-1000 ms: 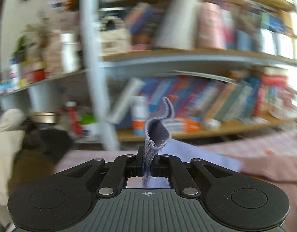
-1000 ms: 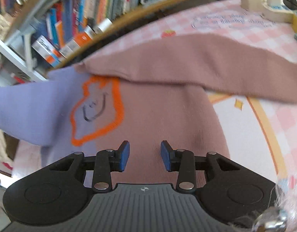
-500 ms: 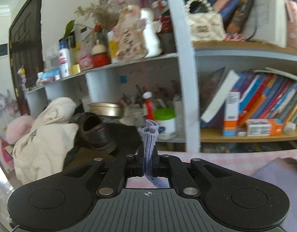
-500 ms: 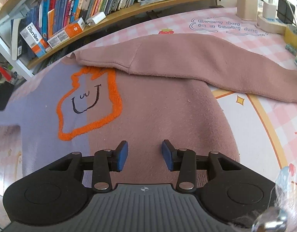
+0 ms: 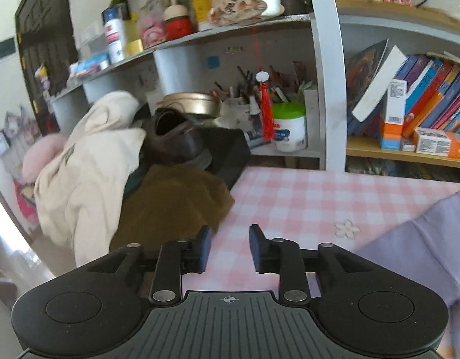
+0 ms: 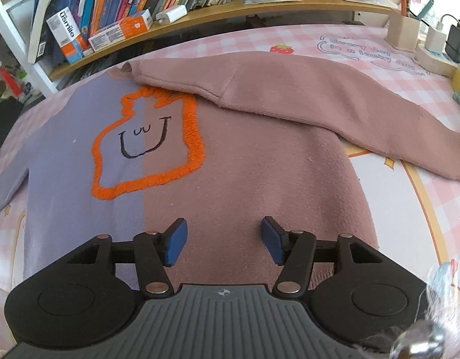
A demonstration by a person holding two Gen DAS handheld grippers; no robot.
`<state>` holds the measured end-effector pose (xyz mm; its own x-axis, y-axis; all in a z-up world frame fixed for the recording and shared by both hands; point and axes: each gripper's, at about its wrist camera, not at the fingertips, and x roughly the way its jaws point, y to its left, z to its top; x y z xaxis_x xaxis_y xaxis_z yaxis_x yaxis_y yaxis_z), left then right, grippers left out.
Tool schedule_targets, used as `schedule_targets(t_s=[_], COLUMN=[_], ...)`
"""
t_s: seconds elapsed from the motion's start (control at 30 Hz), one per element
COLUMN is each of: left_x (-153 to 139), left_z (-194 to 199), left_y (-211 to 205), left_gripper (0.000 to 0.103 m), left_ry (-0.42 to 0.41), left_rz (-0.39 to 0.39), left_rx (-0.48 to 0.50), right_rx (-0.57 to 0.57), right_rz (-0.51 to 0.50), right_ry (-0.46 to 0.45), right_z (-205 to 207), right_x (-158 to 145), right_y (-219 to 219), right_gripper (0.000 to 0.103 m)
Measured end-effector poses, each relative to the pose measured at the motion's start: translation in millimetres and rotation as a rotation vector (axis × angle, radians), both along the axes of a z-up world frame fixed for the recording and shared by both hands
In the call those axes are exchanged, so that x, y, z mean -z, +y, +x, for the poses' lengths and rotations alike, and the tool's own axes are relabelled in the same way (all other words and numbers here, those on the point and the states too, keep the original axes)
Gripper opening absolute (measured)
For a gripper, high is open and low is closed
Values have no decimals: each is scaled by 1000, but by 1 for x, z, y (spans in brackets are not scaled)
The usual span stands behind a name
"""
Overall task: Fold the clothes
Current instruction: 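Lay the lavender sleeve flat on the table and open the left gripper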
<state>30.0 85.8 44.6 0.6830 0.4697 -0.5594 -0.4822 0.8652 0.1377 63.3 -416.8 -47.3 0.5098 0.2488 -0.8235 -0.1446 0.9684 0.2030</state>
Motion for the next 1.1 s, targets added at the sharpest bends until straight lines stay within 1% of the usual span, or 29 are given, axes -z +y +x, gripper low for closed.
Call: schedule_targets(t_s=[0.03, 0.1, 0.13, 0.2, 0.27, 0.3, 0.33, 0.37, 0.43, 0.5, 0.57, 0.63, 0.67, 0.7, 0.73, 0.77, 0.8, 0.83, 0.9, 1.0, 1.07, 1.1], left_x=[2, 15, 25, 42, 53, 58, 62, 64, 68, 71, 76, 80, 82, 85, 85, 86, 87, 86, 87, 88, 88, 88], left_z=[-9, -21, -25, -28, -28, -28, -24, -20, -11, -3, 6, 15, 19, 22, 24, 25, 26, 27, 29, 33, 33, 33], left_y=[-5, -24, -40, -69, -95, -109, -119, -128, -142, -151, -156, -157, -156, -156, -154, -153, -152, -154, -151, -139, -137, -136], left_gripper=[30, 30, 30, 30, 30, 32, 35, 41, 42, 41, 41, 37, 30, 11, 4, 4, 4, 4, 4, 4, 5, 8], left_ry=[-7, 4, 26, 56, 51, 49, 53, 59, 72, 83, 91, 103, 109, 114, 115, 116, 117, 124, 124, 119, 125, 129], left_rz=[-30, -150, -224, -331, -404, -441, -460, -458, -444, -426, -432, -423, -418, -412, -408, -404, -400, -362, -323, -316, -298, -291], left_rx=[7, 90, 140, 223, 281, 310, 342, 367, 421, 444, 459, 439, 423, 407, 402, 397, 393, 405, 386, 322, 319, 319], right_rx=[-7, -20, -27, -42, -30, -24, -18, -12, 1, 12, 23, 33, 39, 44, 49, 55, 41, 28, -17, -118, -171, -189], right_rz=[-8, -23, -30, -56, -86, -101, -116, -131, -161, -179, -183, -187, -189, -191, -193, -195, -180, -165, -145, -113, -108, -111], right_ry=[-2, -5, -7, -10, -22, -28, -34, -40, -51, -53, -44, -34, -30, -25, -20, -16, -8, -1, 14, 32, 38, 40], right_z=[0, 0, 0, 1, 0, 0, -1, -1, -1, -3, -7, -10, -11, -13, -15, -16, -17, -18, -21, -33, -37, -38], right_x=[0, 0, 1, 0, -2, -3, -4, -5, -7, -7, -6, -4, -4, -3, -3, -2, -2, -2, -3, -4, -5, -6], right_y=[2, 6, 8, 12, 7, 5, 2, 0, -5, -11, -17, -23, -26, -29, -32, -35, -33, -32, -26, -10, -3, -1], right_gripper=[57, 61, 62, 61, 55, 49, 47, 47, 45, 43, 41, 29, 27, 25, 25, 24, 19, 13, 9, 8, 7, 7])
